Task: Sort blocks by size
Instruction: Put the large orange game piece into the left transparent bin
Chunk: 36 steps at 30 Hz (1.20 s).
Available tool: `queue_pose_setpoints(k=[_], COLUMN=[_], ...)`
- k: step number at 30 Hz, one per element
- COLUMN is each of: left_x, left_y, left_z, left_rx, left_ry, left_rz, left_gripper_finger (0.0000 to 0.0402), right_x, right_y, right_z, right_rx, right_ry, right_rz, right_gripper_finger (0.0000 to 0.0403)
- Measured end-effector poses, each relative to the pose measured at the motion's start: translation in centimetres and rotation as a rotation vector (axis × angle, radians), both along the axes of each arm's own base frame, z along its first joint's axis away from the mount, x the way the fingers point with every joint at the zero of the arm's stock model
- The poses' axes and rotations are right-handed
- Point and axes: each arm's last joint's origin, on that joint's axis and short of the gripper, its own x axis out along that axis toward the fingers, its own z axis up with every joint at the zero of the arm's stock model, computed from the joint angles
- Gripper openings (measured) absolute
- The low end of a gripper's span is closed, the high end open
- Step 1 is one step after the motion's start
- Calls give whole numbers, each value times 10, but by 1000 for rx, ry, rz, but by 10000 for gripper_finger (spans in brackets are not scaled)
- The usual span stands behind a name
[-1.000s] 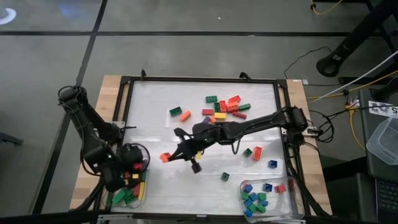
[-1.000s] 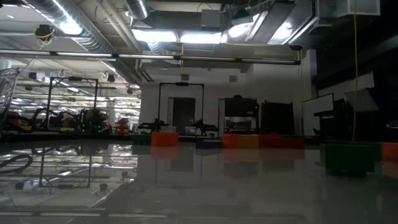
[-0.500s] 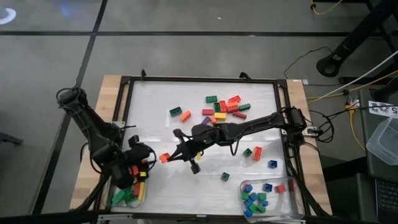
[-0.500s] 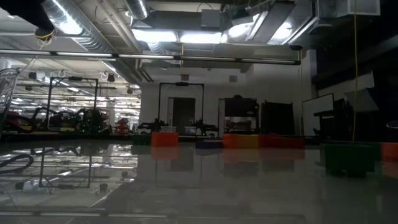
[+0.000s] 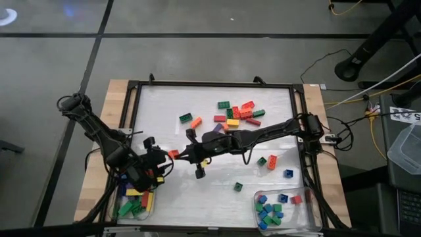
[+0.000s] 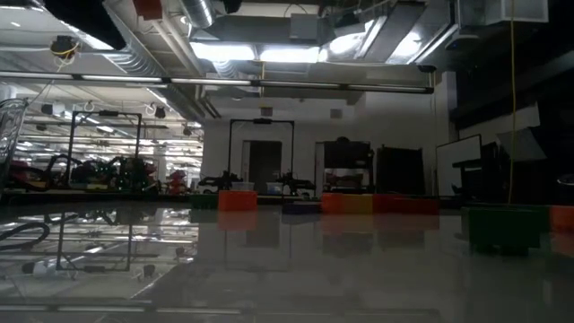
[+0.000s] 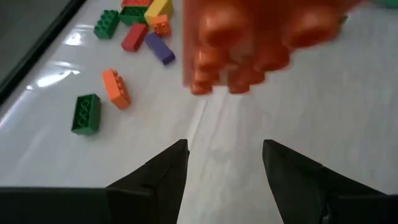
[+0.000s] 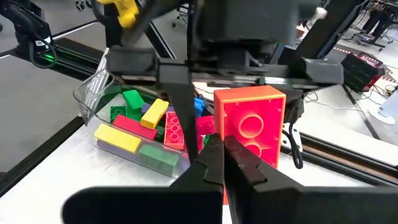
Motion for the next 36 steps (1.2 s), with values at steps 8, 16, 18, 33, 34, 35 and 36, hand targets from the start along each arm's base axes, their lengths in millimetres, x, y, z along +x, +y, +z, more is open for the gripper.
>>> queue_pose_setpoints(k=[8, 16, 18, 33, 34, 35, 36], left_x=[9, 3, -6, -36, -36, -35, -35], left_y=[13, 15, 13, 1, 1, 0, -1], left_z=[-1, 5, 14, 33, 34, 34, 34], left_rx=[-44, -8, 62, 201, 212, 221, 227], left_ry=[57, 29, -71, -310, -305, -303, -305], left_rz=[33, 14, 23, -7, -16, -25, -33], left_gripper_finger=[194, 194, 194, 194, 194, 194, 194], right_x=[-1, -2, -2, 0, 0, 0, 0], right_y=[0, 0, -1, 0, 0, 0, 0], right_z=[-3, -1, 3, 28, 28, 28, 28], right_rx=[-5, -4, 2, -14, -13, -15, -21], right_ry=[33, 33, -1, -233, -234, -235, -235], right_rz=[-1, -1, -1, 17, 17, 17, 18], right_gripper_finger=[1, 1, 1, 1, 1, 1, 1])
